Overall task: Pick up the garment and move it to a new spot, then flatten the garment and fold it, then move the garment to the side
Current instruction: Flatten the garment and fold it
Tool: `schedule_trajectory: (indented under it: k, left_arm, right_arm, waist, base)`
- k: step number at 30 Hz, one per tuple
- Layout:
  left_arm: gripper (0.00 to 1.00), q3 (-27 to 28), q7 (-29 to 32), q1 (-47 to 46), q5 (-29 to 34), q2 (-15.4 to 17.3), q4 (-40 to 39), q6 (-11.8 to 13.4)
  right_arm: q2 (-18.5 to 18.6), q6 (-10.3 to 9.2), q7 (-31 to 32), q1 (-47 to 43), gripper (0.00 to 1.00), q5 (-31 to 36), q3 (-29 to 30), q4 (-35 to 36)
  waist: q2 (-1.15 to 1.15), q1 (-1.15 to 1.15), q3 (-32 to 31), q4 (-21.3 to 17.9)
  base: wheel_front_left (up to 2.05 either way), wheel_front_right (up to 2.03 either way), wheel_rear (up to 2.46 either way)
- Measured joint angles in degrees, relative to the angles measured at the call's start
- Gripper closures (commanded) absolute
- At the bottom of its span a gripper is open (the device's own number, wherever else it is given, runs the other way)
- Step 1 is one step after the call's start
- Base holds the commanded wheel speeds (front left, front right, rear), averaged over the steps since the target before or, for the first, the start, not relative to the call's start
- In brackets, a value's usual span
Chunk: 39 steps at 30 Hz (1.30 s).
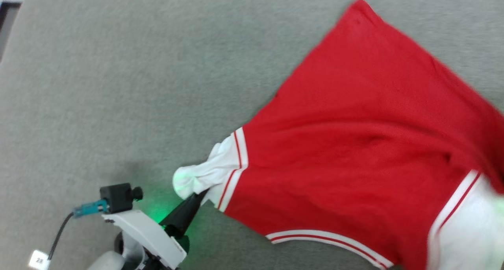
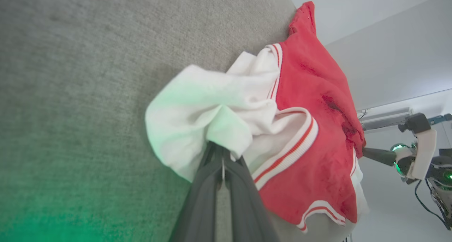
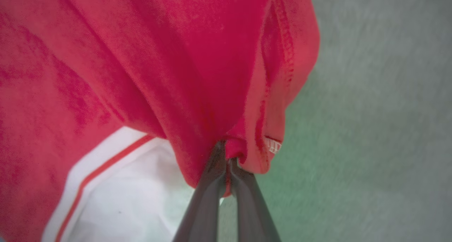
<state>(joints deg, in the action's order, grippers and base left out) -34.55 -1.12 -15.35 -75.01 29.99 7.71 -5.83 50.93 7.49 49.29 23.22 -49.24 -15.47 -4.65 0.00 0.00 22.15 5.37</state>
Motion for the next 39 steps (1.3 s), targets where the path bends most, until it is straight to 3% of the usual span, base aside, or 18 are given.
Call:
schedule_trajectory:
  k: [5, 11, 12, 13, 14, 15, 20, 25, 30, 35, 39]
  left_arm:
    - [1.0, 1.1, -0.9, 1.4, 0.0, 1.5, -0.9, 1.6]
    - [1.0, 1.8, -1.0, 1.7, 0.2, 2.7, -1.9, 2.9]
    - [1.0, 1.8, -1.0, 1.7, 0.2, 2.7, -2.0, 3.1]
    - [1.0, 1.7, -0.8, 1.7, 0.4, 2.8, -2.1, 3.3]
    - [1.0, 1.5, -0.7, 1.7, 0.5, 2.9, -2.1, 3.4]
    - [1.0, 1.5, -0.6, 1.7, 0.6, 2.9, -2.1, 3.6]
    - [1.0, 1.4, -0.6, 1.8, 0.9, 3.0, -2.4, 4.2]
    - [1.0, 1.0, -0.9, 1.7, 1.5, 2.8, -2.9, 4.3]
    - [1.0, 0.2, -0.7, 1.0, 2.4, 1.7, -3.1, 4.4]
    - [1.0, -0.4, -0.7, -0.6, 2.5, 0.2, -2.2, 3.7]
    - [1.0, -1.0, -0.5, -2.6, 3.0, -1.1, -1.3, 2.8]
  right_arm:
    - [-3.1, 0.0, -0.4, -16.1, 1.0, -0.4, 5.8, 7.4]
    - [-10.1, 0.0, 3.2, -29.2, 1.0, 0.7, 6.8, 14.8]
    - [-11.2, 0.0, 3.3, -29.9, 0.96, 1.3, 6.8, 15.4]
    - [-12.0, 0.0, 3.0, -30.0, 0.65, 2.3, 6.9, 15.7]
    - [-12.7, 0.0, 2.4, -29.9, 0.51, 3.7, 7.3, 15.7]
    - [-13.2, 0.0, 2.0, -29.9, 0.0, 4.7, 7.6, 15.9]
    - [-13.8, 0.0, 2.1, -29.4, 0.0, 5.8, 11.0, 18.8]
    - [-12.1, 0.0, 5.8, -28.5, 0.0, 2.7, 18.8, 25.1]
    - [-12.0, 0.0, 2.4, -18.4, 0.0, 4.8, 24.3, 26.7]
    - [-14.3, 0.0, -5.8, -4.3, 0.0, 15.1, 15.9, 17.7]
    - [-17.0, 0.0, -8.7, 6.7, 0.0, 19.0, 7.8, 6.6]
  waist:
    - [0.0, 0.0, -2.3, -3.3]
    - [0.0, 0.0, -4.0, -6.4]
    - [0.0, 0.0, -4.2, -6.9]
    - [0.0, 0.0, -4.4, -7.2]
    - [0.0, 0.0, -4.5, -7.6]
    - [0.0, 0.0, -4.7, -7.9]
    - [0.0, 0.0, -5.5, -8.7]
    - [0.0, 0.0, -5.6, -8.1]
    - [0.0, 0.0, -5.0, -6.5]
    - [0.0, 0.0, -3.3, -5.0]
    - [0.0, 0.0, -1.4, -3.7]
  base:
    - [0.0, 0.0, 0.0]
    - [0.0, 0.0, 0.0]
    - [0.0, 0.0, 0.0]
    - [0.0, 0.0, 0.0]
    - [0.0, 0.0, 0.0]
    - [0.0, 0.0, 0.0]
    - [0.0, 0.0, 0.0]
    - [0.0, 0.0, 0.0]
    - [0.0, 0.0, 0.0]
    - [0.0, 0.0, 0.0]
    - [0.0, 0.0, 0.0]
